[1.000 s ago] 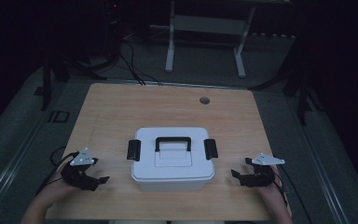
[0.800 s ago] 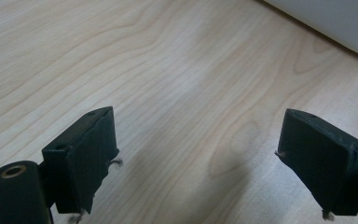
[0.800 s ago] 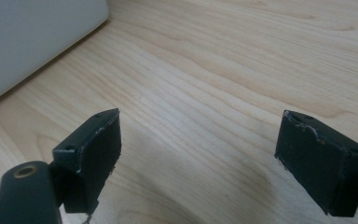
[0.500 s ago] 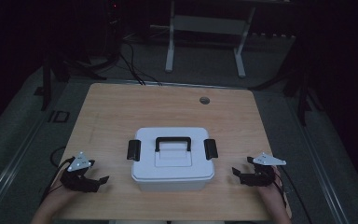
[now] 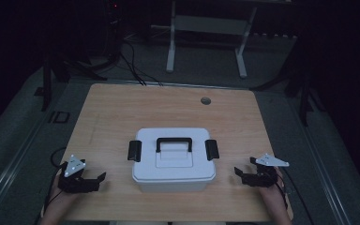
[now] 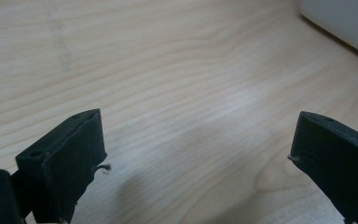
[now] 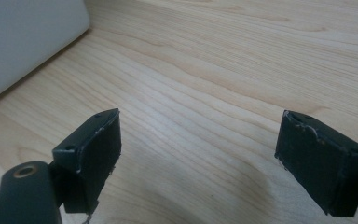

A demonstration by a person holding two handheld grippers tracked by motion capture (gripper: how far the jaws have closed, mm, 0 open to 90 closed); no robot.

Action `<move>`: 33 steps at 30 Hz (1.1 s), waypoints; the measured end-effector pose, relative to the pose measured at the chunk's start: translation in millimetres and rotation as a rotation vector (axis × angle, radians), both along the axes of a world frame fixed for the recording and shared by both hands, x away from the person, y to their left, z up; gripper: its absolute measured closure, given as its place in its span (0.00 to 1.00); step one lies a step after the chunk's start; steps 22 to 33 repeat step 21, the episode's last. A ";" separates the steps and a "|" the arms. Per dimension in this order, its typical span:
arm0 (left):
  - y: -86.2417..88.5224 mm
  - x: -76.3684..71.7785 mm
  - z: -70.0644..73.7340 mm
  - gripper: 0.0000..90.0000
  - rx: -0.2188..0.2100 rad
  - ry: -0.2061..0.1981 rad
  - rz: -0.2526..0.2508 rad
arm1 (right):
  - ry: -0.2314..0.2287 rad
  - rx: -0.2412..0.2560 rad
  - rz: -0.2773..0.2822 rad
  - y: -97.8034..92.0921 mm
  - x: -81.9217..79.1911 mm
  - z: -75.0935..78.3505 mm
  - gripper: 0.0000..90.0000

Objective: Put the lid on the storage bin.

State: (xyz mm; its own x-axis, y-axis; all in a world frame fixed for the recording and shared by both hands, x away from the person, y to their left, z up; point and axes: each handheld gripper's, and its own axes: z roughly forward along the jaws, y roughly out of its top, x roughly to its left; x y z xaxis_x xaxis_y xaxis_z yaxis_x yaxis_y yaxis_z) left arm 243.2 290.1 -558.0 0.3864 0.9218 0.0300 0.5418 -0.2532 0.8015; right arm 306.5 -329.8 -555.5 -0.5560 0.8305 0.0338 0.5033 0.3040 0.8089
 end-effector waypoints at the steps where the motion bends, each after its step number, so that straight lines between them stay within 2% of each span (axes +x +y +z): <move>1: -0.5 -0.9 0.3 0.03 -0.009 -0.015 0.026 | 0.001 -0.003 -0.010 -0.2 0.1 -0.4 0.15; 3: -1.9 -2.5 1.8 0.03 -0.013 -0.046 0.060 | -0.001 0.002 -0.018 -0.4 0.1 -0.2 0.15; 5: -3.3 -3.8 2.2 0.03 -0.015 -0.069 0.069 | 0.000 0.006 -0.030 -1.1 0.2 -0.2 0.15; 10: -4.3 -5.7 0.2 0.03 -0.011 -0.094 0.117 | -0.011 0.012 -0.063 -1.6 -0.6 0.0 0.15; 11: -4.5 -7.1 0.3 0.03 -0.016 -0.114 0.158 | -0.012 0.010 -0.067 -1.3 -0.7 0.0 0.15; 13: -5.3 -8.6 1.1 0.03 -0.014 -0.131 0.206 | -0.016 0.004 -0.073 -0.6 -1.0 0.0 0.15; 15: -6.0 -10.0 2.0 0.03 -0.001 -0.149 0.250 | -0.013 0.002 -0.077 -0.5 -0.9 0.0 0.15; 17: -4.8 -11.2 2.4 0.03 -0.017 -0.168 0.283 | -0.012 0.002 -0.079 -0.5 -0.9 -0.1 0.15; 20: -2.5 -10.9 0.8 0.03 -0.035 -0.152 0.290 | -0.013 0.001 -0.075 -0.2 -1.0 -0.1 0.16; 33: -2.5 -10.9 0.8 0.03 -0.035 -0.152 0.290 | -0.012 0.000 -0.076 0.0 -0.9 -0.1 0.16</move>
